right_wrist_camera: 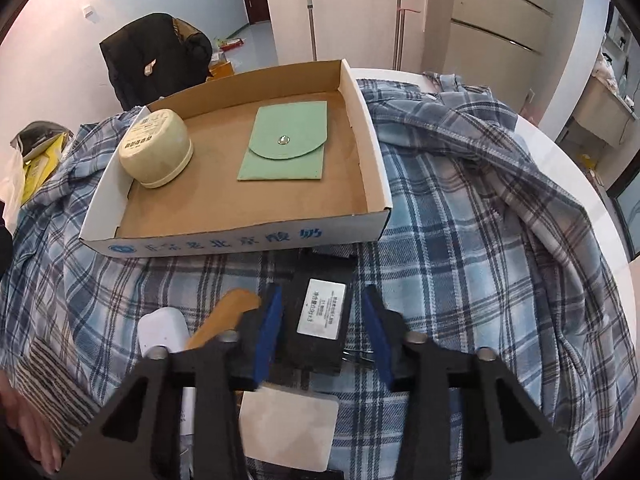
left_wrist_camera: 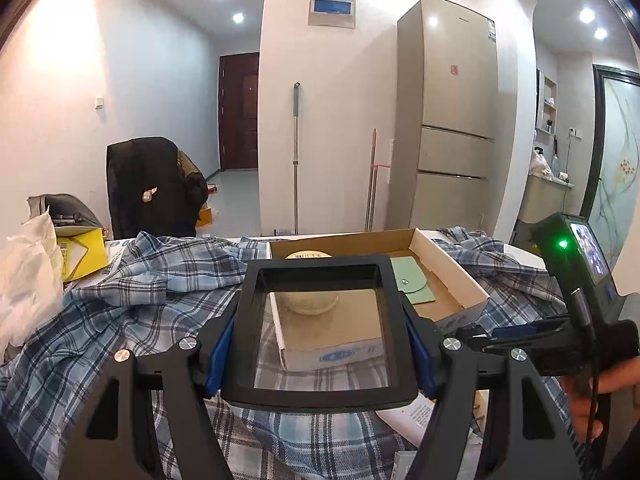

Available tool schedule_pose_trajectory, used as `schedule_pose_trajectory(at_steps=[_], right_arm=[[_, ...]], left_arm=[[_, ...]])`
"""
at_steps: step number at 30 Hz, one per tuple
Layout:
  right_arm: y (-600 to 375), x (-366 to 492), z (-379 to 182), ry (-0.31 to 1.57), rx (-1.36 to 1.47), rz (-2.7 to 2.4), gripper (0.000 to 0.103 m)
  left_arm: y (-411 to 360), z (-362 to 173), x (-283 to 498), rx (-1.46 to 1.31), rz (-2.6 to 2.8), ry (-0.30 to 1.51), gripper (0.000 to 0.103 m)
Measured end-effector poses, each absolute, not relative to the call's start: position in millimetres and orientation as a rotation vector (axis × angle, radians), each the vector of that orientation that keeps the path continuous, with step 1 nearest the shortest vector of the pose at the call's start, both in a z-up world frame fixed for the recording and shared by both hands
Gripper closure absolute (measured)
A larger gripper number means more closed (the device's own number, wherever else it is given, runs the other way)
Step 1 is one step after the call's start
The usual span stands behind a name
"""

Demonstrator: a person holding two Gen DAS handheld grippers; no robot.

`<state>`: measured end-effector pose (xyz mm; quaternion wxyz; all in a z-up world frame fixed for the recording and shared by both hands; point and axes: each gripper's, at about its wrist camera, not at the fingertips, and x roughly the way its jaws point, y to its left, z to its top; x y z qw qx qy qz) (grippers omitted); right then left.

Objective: Organize rigid objects
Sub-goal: 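Grasp the black card holder with the right tool and carry it toward the box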

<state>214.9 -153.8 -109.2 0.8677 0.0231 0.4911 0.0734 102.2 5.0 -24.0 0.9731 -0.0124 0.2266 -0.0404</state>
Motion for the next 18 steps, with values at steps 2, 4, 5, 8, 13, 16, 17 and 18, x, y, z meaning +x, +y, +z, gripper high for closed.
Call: schedule_pose_trajectory(at_steps=[2,4,5,8,13,16,17,18], right_arm=[[-153.5,214.6,-109.0,1.028,0.046,0.152,0.069],[-154.2,214.0,-108.8,1.03,0.046,0.157,0.069],[-155.2,213.0,-108.5,1.032,0.049,0.158,0.069],[-158.0,208.8,-107.5,1.037,0.051,0.172,0.069],[-164.2,203.2,-103.5,1.036,0.051,0.184,0.069],[-168.3,199.6,-96.8,1.019,0.044,0.177,0.069],[-169.3,198.2,-93.8,1.015,0.043,0.185,0.069],[-170.6,197.0,-91.1,1.011,0.045,0.19,0.069]], left_arm=[[4.7,-24.2,101.7,-0.025,-0.082,0.452,0.031],[3.3,-24.4,101.4,-0.02,-0.081,0.45,0.031],[2.9,-24.5,101.3,-0.018,-0.082,0.45,0.031],[1.9,-24.6,101.2,-0.019,-0.081,0.451,0.031],[2.7,-24.4,101.4,-0.026,-0.081,0.456,0.031],[0.8,-23.3,99.8,-0.017,-0.092,0.449,0.031],[-0.6,-23.0,99.2,-0.01,-0.093,0.447,0.031],[-1.7,-22.7,98.8,-0.003,-0.092,0.446,0.031]])
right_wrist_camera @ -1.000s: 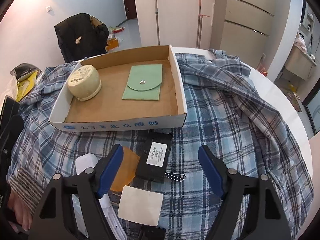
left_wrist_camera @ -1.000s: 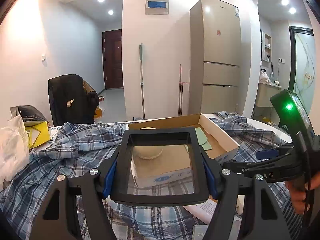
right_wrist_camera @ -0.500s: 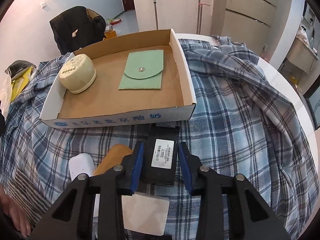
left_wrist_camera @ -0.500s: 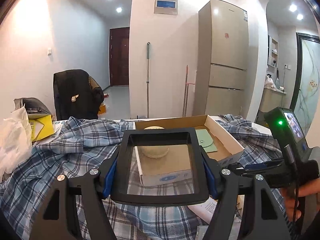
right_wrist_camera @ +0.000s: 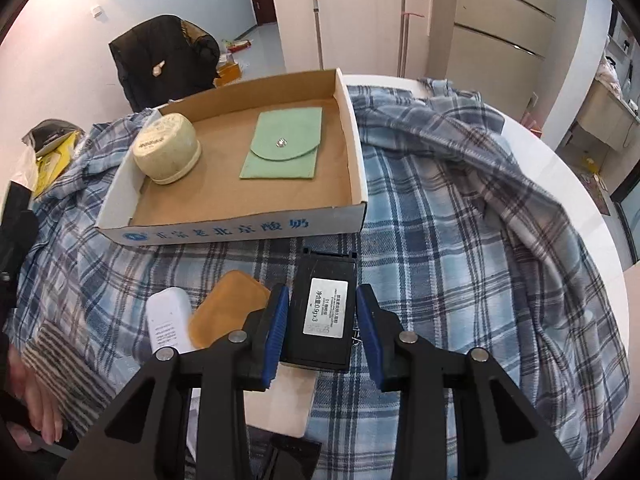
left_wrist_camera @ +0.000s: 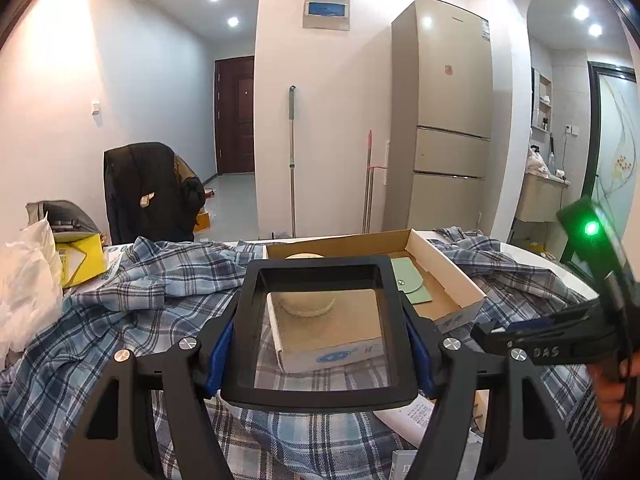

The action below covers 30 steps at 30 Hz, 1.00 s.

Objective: Organize rigid objects
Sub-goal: 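Grasp the black card holder with the right tool and carry it toward the box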

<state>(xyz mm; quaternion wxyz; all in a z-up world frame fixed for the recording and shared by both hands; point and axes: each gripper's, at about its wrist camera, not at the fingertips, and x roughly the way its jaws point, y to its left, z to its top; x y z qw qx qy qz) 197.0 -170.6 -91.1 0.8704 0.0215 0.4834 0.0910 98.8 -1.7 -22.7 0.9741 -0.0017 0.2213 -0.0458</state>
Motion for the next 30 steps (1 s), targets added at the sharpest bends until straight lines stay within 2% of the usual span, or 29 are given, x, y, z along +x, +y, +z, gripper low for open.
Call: schedule_pose_trajectory(at_steps=[6,11,18,24,27,30], right_arm=[[-168.2,194.4,-69.6,0.949,-0.013,0.176,0.069],[-175.2,211.0,-50.0,0.971,0.101,0.269,0.069],[-167.0,229.3,-14.0,0.911,0.121,0.302,0.069],[-147.9,252.2,34.9,0.776,0.09,0.298,0.07],[-141.7,261.5,31.5,0.763,0.083,0.3,0.07],[-141.0,271.2,13.3,0.772,0.069,0.292,0.07]], left_arm=[[-4.7,-11.6,91.4,0.025,-0.085,0.411,0.031],[-2.8,12.5,95.0,0.024,-0.082,0.385,0.031],[-2.6,50.8,119.7,0.013,-0.054,0.356,0.031],[-17.1,95.9,149.3,-0.05,-0.048,0.369,0.031],[-17.5,99.0,176.6,-0.081,-0.034,0.464,0.031],[-12.5,87.4,187.1,-0.109,-0.021,0.473,0.031]])
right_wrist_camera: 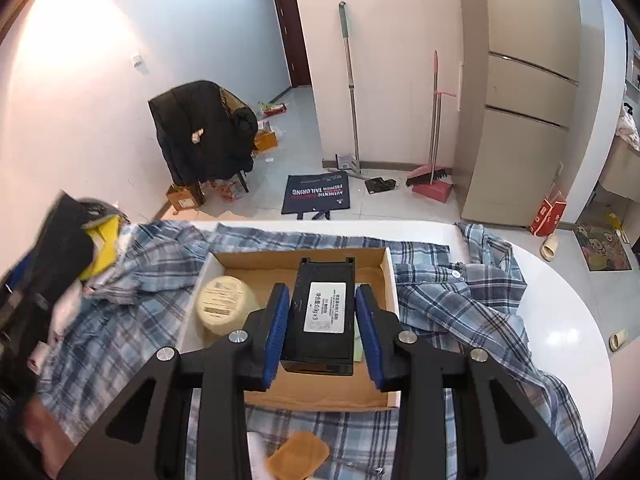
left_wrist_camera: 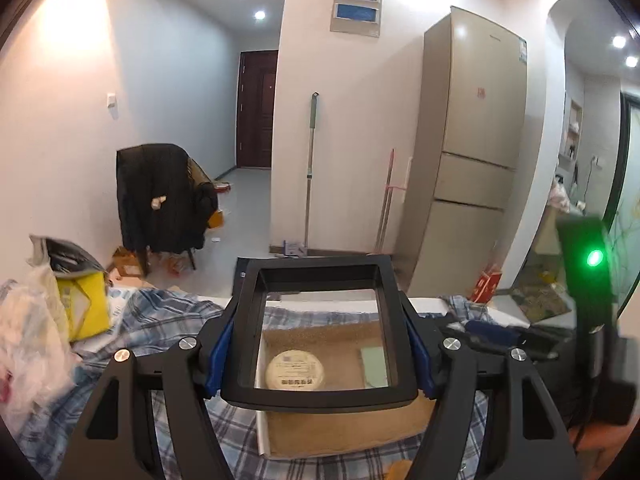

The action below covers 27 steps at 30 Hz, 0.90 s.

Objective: Organize rigid objects
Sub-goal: 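Grasp the black card holder with the right tool and carry it toward the box, then drop card holder in box with right tool while left tool sets frame in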

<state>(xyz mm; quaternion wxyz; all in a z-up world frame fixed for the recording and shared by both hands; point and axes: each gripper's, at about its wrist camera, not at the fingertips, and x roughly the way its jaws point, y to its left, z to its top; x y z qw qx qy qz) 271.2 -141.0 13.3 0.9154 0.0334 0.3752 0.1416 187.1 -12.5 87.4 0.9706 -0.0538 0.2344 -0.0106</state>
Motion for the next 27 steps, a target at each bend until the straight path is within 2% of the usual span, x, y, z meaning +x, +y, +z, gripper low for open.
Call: schedule_pose_trajectory(at_steps=[5,13,15,27], right_arm=[[-142.0,289.5,-29.8,0.854,0.018,0.256,0.07],[-150.7,301.3,-67.4,0.943,-0.023,0.204,0.07],[-150.3,302.8,-73.2,0.943,-0.03,0.188,0.077],[-146.8,301.4,-82.0,0.984,-0.041,0.23,0.079]], left_arm=[[-17.8,44.7,205.7,-0.079,-0.04,0.55,0.031],[-37.6,-7.0,224.2,-0.041,-0.071,0.652,0.031],[-41.0,-12.1,225.7,-0.019,-0.066,0.655,0.031],[-33.1,-18.2,233.7,-0.053,-0.099,0.704,0.031]])
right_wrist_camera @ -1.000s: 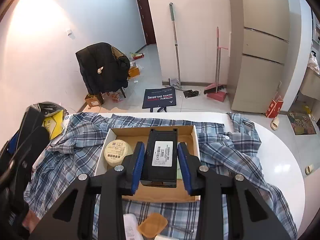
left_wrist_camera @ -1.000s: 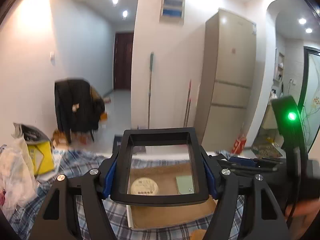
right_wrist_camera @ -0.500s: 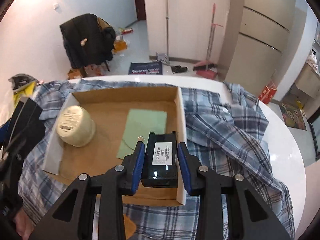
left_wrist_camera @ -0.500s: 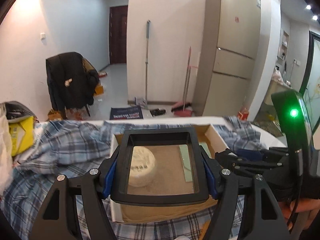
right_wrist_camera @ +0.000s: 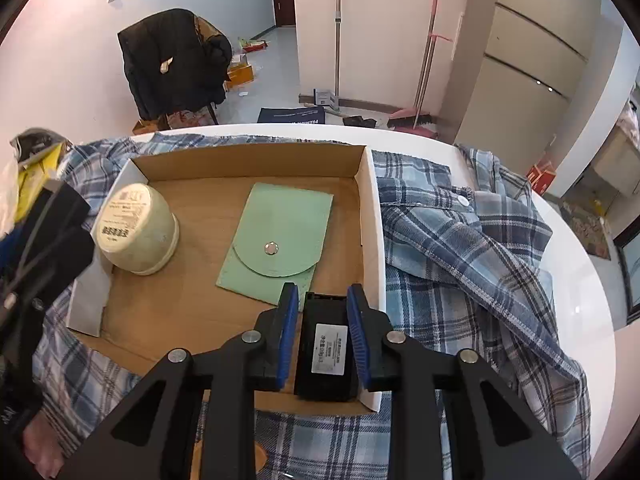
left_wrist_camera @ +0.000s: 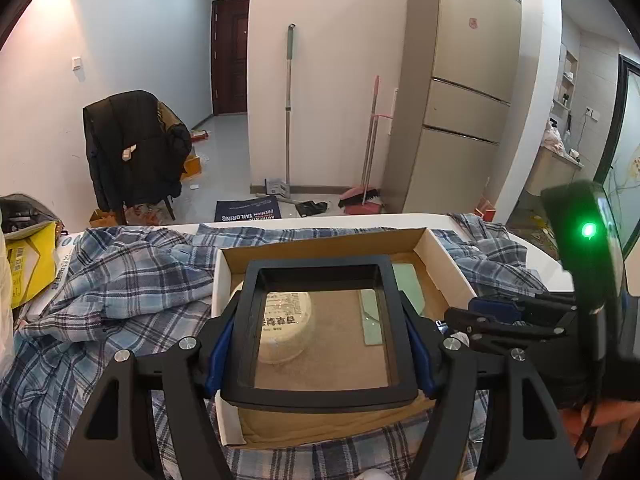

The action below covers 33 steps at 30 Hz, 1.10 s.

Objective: Organize rigid objects
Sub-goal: 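Drop card holder in box with right tool while left tool sets frame in, then withdraw both tools from the box toward the loose items on the shirt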

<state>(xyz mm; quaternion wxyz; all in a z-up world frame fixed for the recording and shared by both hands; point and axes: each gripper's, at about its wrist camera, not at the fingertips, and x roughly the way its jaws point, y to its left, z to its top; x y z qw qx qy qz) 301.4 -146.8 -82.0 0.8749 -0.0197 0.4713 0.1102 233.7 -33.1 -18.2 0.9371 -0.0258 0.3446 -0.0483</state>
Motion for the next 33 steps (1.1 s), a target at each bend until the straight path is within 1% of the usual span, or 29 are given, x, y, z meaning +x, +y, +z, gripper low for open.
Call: schedule_pose_trajectory(at_steps=[8,15,27,29,30,31,33], right_arm=[[-167.8,301.7,-62.5,0.95,0.007,0.221,0.079],[-164.0,307.4,-69.7,0.975,-0.003,0.234,0.079],[-156.7,302.1,-69.9,0.96,-0.012,0.237,0.079],[-154.3,300.2,-68.0,0.953,-0.026,0.246,0.079],[-153.5,299.6,-67.5,0.949,-0.03,0.247,0.079],[-153.0,298.9,-66.9,0.946,-0.033,0.248,0.079],[-153.7,298.0,-65.9,0.942,-0.039,0.239,0.079]], left_arm=[[-57.2,-40.3,241.4,-0.014,-0.264,0.817,0.031],[-61.8,-74.8,254.8,-0.014,-0.252,0.914,0.031],[-65.8,-91.7,261.2,0.021,-0.219,0.928,0.031],[-67.6,-93.4,262.1,0.031,-0.21,0.92,0.026],[-69.0,-93.1,262.2,0.034,-0.216,0.911,0.019],[-70.2,-92.4,261.9,0.032,-0.224,0.9,0.016],[-69.8,-87.4,258.7,0.018,-0.235,0.877,0.016]])
